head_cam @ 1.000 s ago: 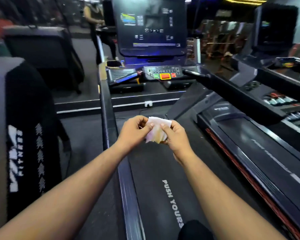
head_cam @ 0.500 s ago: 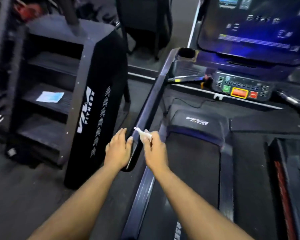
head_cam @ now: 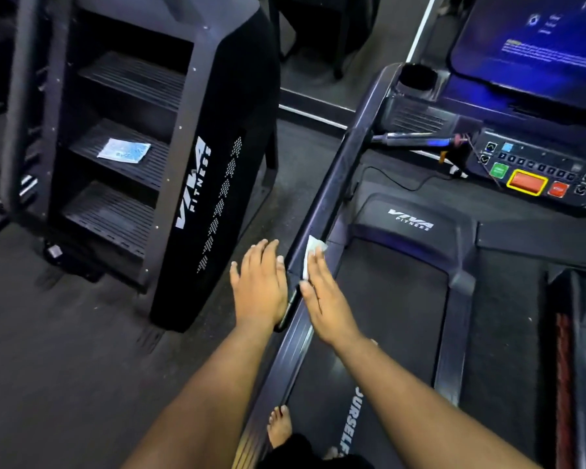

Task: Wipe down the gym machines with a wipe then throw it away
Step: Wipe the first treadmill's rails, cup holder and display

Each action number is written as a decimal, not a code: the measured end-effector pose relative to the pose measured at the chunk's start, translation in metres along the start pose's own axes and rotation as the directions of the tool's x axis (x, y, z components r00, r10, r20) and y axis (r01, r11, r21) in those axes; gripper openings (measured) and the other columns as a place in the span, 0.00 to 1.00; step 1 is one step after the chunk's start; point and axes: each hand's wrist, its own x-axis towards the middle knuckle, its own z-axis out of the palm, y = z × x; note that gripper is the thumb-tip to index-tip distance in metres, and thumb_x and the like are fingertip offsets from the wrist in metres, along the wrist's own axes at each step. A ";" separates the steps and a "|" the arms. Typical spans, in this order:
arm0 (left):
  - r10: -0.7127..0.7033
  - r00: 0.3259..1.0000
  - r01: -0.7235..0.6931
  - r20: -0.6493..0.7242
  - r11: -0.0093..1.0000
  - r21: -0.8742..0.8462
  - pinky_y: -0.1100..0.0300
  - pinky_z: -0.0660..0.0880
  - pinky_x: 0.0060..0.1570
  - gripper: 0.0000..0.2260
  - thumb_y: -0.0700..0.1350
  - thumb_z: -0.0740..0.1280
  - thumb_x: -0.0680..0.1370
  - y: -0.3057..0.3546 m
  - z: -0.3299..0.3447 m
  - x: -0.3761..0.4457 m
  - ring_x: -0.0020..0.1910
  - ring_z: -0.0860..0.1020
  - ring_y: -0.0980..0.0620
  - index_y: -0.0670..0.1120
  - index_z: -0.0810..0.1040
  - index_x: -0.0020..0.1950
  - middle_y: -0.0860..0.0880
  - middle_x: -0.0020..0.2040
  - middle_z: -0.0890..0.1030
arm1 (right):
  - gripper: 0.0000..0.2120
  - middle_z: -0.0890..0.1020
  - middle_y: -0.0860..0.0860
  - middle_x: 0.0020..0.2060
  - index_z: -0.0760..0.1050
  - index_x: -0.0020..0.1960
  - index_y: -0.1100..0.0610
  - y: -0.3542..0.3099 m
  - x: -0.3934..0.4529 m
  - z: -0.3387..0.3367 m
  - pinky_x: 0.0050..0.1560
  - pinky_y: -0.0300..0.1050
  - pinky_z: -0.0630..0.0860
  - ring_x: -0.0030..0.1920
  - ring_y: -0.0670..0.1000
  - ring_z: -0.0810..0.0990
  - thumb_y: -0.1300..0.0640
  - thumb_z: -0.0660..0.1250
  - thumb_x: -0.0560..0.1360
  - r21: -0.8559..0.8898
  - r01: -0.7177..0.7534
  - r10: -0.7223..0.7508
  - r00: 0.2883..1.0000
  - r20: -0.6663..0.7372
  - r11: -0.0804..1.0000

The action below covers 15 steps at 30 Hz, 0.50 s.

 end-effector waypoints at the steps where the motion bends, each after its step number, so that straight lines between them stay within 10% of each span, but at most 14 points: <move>1: -0.008 1.000 0.008 0.009 1.000 -0.023 0.38 0.60 0.75 0.22 0.54 0.49 0.85 0.000 0.000 0.000 0.76 0.66 0.51 0.52 0.71 0.76 0.52 0.76 0.71 | 0.27 0.45 0.41 0.81 0.48 0.82 0.52 -0.005 -0.014 0.007 0.81 0.44 0.48 0.80 0.41 0.44 0.49 0.53 0.86 0.037 0.002 -0.002 1.000 0.000 0.999; 10: -0.049 0.994 0.065 0.093 0.981 -0.184 0.38 0.65 0.72 0.19 0.51 0.54 0.86 -0.007 -0.002 -0.012 0.76 0.67 0.49 0.48 0.70 0.75 0.49 0.77 0.69 | 0.26 0.57 0.44 0.80 0.54 0.81 0.56 -0.008 -0.033 0.040 0.79 0.40 0.52 0.80 0.41 0.54 0.53 0.53 0.85 0.354 -0.096 0.161 0.974 -0.160 0.930; 15: -0.065 0.970 0.080 0.236 0.995 -0.056 0.38 0.60 0.75 0.24 0.55 0.52 0.86 -0.005 -0.010 -0.023 0.80 0.60 0.49 0.49 0.61 0.81 0.49 0.82 0.61 | 0.28 0.49 0.37 0.79 0.46 0.80 0.45 -0.021 -0.047 0.054 0.77 0.34 0.47 0.78 0.34 0.48 0.48 0.53 0.82 0.562 -0.210 0.255 0.967 -0.001 0.800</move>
